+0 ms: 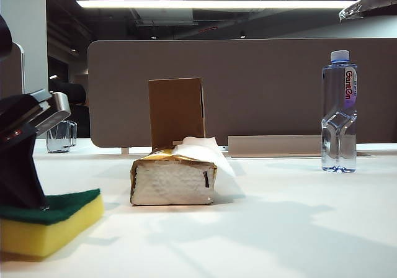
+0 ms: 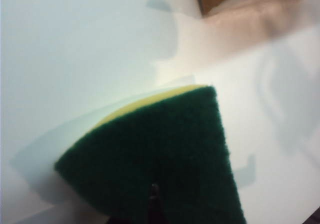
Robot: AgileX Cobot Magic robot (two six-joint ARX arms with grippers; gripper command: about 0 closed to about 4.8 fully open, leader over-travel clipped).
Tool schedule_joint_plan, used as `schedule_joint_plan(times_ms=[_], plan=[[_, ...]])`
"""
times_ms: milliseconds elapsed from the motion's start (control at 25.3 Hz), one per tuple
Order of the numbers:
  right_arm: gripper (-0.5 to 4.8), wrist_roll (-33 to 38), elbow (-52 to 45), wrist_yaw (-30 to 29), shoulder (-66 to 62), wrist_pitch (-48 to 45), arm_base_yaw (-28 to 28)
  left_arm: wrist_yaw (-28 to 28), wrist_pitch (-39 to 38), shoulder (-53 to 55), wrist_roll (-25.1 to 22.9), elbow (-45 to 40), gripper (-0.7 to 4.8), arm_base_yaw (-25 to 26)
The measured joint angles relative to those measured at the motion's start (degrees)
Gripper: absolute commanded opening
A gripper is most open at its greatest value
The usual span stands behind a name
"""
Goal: Move the sponge from left to right to wipe the table, avoiding obstacles on the table, and finally reaching the bottle of mineral water.
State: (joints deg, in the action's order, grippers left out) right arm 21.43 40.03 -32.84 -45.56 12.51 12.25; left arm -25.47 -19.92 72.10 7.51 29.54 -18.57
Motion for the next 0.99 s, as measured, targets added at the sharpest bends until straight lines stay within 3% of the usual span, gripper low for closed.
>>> schedule_joint_plan(times_ms=[277, 593, 830, 988], plan=[[3.87, 0.0, 0.0, -0.22, 0.0, 0.0, 0.0, 2.19, 3.91, 0.33, 3.39, -0.02, -0.06, -6.56], [3.87, 0.0, 0.0, -1.49, 0.0, 0.0, 0.02, 0.85, 13.99, 8.17, 10.73, 0.61, -0.06, -11.87], [3.87, 0.02, 0.0, -1.49, 0.0, 0.0, 0.0, 3.32, 20.26, 8.98, 16.61, 0.28, -0.06, -18.58], [3.87, 0.0, 0.0, -1.49, 0.0, 0.0, 0.0, 4.66, 21.22, 9.18, 17.88, 0.61, -0.06, -19.63]])
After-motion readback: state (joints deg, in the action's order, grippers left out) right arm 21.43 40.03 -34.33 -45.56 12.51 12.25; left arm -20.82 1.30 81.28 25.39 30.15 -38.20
